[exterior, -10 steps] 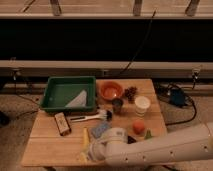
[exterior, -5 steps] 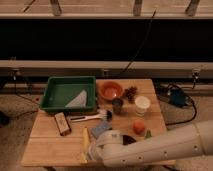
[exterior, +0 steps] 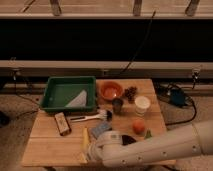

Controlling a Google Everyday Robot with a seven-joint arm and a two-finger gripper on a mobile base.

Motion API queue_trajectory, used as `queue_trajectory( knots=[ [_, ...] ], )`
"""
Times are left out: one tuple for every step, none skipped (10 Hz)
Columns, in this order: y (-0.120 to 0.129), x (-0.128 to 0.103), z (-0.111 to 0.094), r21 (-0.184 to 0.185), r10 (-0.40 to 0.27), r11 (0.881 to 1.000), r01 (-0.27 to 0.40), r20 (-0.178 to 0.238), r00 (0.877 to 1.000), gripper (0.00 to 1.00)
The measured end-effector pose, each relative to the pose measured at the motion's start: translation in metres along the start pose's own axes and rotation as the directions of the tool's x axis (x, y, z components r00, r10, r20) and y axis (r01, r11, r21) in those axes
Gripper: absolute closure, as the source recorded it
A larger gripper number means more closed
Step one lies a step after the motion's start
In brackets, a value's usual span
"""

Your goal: Place banana in paper cup

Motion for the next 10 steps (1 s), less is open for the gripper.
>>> queue_trajectory(
  knots=[
    [0.0,0.0,0.0,0.0,0.0,1.0,0.0,0.0,1.0,0.35],
    [0.0,0.0,0.0,0.0,0.0,1.0,0.0,0.0,1.0,0.35],
    [0.0,0.0,0.0,0.0,0.0,1.0,0.0,0.0,1.0,0.35],
    [0.0,0.0,0.0,-0.001,0.001,1.0,-0.001,0.0,1.0,0.35],
    [0.0,0.001,0.0,-0.001,0.001,1.0,-0.001,-0.001,1.0,0.35],
    [0.0,0.0,0.0,-0.001,0.003,1.0,-0.003,0.0,1.0,0.35],
    [-0.003,0.0,0.001,0.001,0.012,1.0,-0.012,0.001,1.0,0.37],
    [-0.006,-0.002,0.002,0.006,0.018,1.0,-0.018,0.002,1.0,0.42],
    [-0.008,-0.003,0.003,0.014,0.024,1.0,-0.024,0.002,1.0,0.54],
    [-0.01,-0.004,0.005,0.019,0.025,0.999,-0.025,0.001,1.0,0.64]
  ],
)
